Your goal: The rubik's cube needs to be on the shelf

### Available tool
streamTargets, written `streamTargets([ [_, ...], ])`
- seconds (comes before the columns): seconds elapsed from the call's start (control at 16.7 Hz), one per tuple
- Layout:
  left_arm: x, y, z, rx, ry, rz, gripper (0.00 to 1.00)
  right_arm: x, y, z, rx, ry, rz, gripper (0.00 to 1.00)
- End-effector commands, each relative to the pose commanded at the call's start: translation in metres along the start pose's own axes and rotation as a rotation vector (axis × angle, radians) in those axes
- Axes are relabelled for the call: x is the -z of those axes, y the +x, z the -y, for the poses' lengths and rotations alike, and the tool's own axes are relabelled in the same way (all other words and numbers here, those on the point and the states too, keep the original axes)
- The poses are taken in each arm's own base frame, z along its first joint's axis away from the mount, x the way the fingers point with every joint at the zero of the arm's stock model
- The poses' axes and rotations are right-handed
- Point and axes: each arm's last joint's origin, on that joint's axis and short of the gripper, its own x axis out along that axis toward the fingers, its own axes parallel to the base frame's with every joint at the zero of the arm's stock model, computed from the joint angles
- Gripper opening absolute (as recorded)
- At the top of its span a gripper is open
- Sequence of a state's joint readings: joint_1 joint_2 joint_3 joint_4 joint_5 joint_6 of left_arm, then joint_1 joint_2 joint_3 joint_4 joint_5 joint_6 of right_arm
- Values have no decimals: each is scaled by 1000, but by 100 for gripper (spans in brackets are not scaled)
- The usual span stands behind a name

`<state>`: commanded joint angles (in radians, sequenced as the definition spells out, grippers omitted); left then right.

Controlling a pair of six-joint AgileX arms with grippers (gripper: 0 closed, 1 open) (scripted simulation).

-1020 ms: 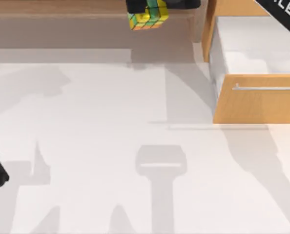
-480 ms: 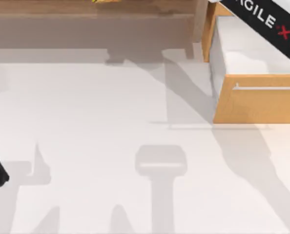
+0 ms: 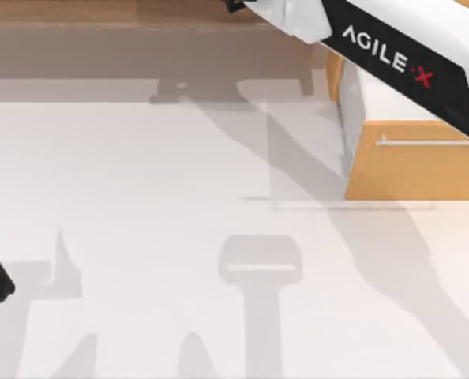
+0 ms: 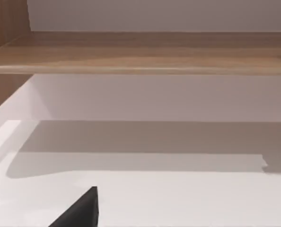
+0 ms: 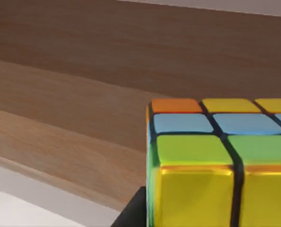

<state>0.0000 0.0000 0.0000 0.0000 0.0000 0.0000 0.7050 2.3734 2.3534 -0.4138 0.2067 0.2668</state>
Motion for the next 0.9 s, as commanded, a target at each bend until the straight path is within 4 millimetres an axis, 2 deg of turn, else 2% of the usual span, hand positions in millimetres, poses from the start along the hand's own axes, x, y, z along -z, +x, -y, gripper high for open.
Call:
streamTargets([
  [0.3, 0, 0, 0, 0, 0, 0, 100, 5, -3, -27, -30, -29, 154, 0],
  [0.54, 0, 0, 0, 0, 0, 0, 100, 23, 0, -41, -3, -31, 299, 0],
  [0.72, 0, 0, 0, 0, 0, 0, 100, 48, 4, -38, 84, -32, 410, 0],
  [0.9, 0, 0, 0, 0, 0, 0, 100, 80, 7, -23, 228, -41, 501, 0],
])
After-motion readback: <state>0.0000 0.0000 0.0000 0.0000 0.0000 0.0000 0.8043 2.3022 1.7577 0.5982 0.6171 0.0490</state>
